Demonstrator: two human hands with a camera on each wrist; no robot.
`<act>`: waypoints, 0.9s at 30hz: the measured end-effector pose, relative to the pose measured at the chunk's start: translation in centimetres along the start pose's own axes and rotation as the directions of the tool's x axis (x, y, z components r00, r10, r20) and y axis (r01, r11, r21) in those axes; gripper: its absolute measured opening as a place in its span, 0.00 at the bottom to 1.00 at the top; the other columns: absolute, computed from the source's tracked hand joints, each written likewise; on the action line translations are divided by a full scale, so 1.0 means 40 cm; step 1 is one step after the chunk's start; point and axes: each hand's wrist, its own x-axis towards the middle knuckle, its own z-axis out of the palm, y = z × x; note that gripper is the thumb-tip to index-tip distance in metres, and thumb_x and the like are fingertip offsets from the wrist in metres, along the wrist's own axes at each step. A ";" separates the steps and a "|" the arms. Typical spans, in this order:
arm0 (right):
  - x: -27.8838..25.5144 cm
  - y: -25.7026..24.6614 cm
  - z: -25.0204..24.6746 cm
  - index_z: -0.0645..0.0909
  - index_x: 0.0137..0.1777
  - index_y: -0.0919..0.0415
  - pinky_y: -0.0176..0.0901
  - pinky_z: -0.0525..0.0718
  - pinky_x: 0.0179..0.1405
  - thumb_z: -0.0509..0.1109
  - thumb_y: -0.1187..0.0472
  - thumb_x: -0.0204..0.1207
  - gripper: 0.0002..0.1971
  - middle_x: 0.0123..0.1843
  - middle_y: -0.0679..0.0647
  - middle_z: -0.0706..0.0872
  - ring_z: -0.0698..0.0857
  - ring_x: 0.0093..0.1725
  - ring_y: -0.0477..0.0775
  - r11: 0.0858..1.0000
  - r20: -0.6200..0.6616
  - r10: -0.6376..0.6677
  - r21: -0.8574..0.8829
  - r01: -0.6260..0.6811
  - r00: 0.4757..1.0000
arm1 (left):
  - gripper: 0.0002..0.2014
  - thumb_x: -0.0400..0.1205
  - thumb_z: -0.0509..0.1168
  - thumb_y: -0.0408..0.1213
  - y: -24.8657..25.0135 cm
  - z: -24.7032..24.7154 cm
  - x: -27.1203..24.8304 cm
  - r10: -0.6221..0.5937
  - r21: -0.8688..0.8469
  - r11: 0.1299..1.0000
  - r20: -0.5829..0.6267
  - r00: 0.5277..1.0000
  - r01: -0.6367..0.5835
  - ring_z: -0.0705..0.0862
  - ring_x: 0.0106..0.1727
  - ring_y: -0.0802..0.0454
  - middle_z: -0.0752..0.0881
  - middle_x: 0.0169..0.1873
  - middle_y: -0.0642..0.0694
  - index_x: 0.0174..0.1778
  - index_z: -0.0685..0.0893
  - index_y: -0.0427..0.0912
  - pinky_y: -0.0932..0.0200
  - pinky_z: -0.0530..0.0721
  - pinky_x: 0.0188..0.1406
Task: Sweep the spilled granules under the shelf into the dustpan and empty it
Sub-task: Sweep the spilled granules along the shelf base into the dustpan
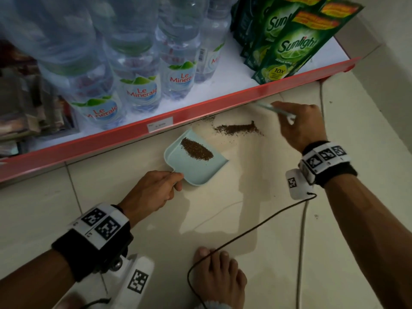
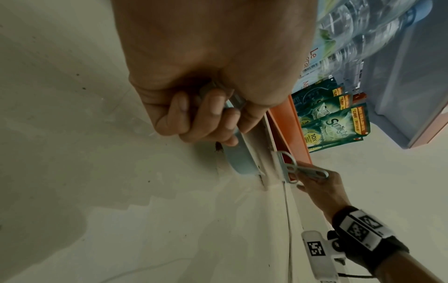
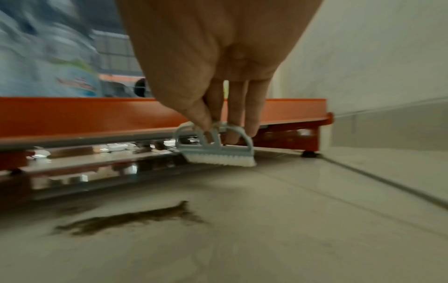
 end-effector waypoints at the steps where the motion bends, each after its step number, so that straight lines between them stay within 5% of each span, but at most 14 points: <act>1: -0.001 0.023 -0.007 0.88 0.63 0.50 0.58 0.88 0.45 0.66 0.61 0.78 0.16 0.48 0.65 0.92 0.88 0.43 0.71 0.990 -0.022 0.112 -0.086 -0.114 0.993 | 0.18 0.83 0.62 0.47 -0.002 0.000 -0.002 -0.003 0.005 1.000 0.003 1.000 0.003 0.62 0.16 0.56 0.68 0.17 0.51 0.29 0.81 0.44 0.68 0.60 0.14; 3: -0.005 0.046 -0.006 0.86 0.63 0.50 0.60 0.87 0.46 0.64 0.62 0.79 0.16 0.47 0.70 0.89 0.86 0.45 0.74 0.937 0.000 0.302 -0.184 -0.297 0.953 | 0.18 0.83 0.62 0.48 -0.005 0.001 -0.005 -0.005 0.014 1.000 0.013 1.000 0.005 0.62 0.16 0.56 0.68 0.18 0.50 0.30 0.81 0.44 0.68 0.60 0.14; 5: -0.028 0.024 0.015 0.86 0.63 0.52 0.57 0.86 0.41 0.62 0.64 0.79 0.17 0.42 0.68 0.88 0.85 0.40 0.71 0.923 0.091 0.355 -0.190 -0.334 0.930 | 0.18 0.84 0.62 0.48 -0.006 0.006 -0.005 -0.010 0.016 1.000 0.013 1.000 0.010 0.62 0.16 0.56 0.69 0.18 0.50 0.30 0.81 0.43 0.68 0.60 0.14; 12: -0.180 -0.206 0.072 0.85 0.65 0.49 0.39 0.74 0.28 0.65 0.64 0.78 0.19 0.25 0.55 0.81 0.77 0.21 0.59 1.000 0.162 0.029 0.004 -0.030 0.986 | 0.19 0.84 0.62 0.49 -0.025 0.022 -0.004 -0.022 0.027 0.999 0.031 0.999 0.021 0.62 0.16 0.57 0.69 0.17 0.51 0.29 0.81 0.44 0.69 0.60 0.14; 15: -0.173 -0.207 0.046 0.86 0.63 0.53 0.36 0.76 0.24 0.64 0.65 0.80 0.16 0.26 0.50 0.81 0.75 0.18 0.52 0.996 0.078 0.038 0.079 -0.044 0.996 | 0.19 0.84 0.62 0.49 -0.037 0.017 -0.009 -0.030 0.010 0.999 0.024 0.999 0.030 0.62 0.15 0.57 0.69 0.17 0.51 0.28 0.81 0.45 0.67 0.60 0.14; 19: -0.085 -0.100 0.003 0.87 0.59 0.54 0.48 0.78 0.33 0.63 0.62 0.80 0.14 0.37 0.66 0.88 0.84 0.34 0.70 0.966 -0.063 0.243 -0.073 -0.248 0.968 | 0.20 0.84 0.62 0.49 -0.047 0.002 -0.015 -0.033 -0.005 0.999 0.006 0.999 0.033 0.62 0.15 0.57 0.69 0.16 0.51 0.27 0.82 0.46 0.69 0.59 0.14; 23: -0.002 -0.021 0.022 0.86 0.62 0.52 0.50 0.77 0.39 0.59 0.62 0.82 0.16 0.49 0.69 0.88 0.85 0.48 0.73 0.902 0.028 0.407 -0.170 -0.397 0.913 | 0.20 0.84 0.62 0.49 -0.048 -0.005 -0.017 -0.025 -0.018 1.000 -0.003 1.000 0.025 0.62 0.15 0.57 0.68 0.16 0.51 0.26 0.82 0.46 0.69 0.59 0.14; 27: -0.029 -0.097 0.074 0.85 0.66 0.48 0.50 0.84 0.39 0.62 0.65 0.80 0.20 0.44 0.66 0.90 0.87 0.41 0.69 0.958 0.139 0.284 -0.079 -0.275 0.949 | 0.21 0.84 0.63 0.48 -0.044 -0.002 -0.023 -0.014 -0.017 1.000 -0.007 1.000 0.013 0.62 0.16 0.57 0.68 0.16 0.52 0.25 0.82 0.47 0.70 0.60 0.13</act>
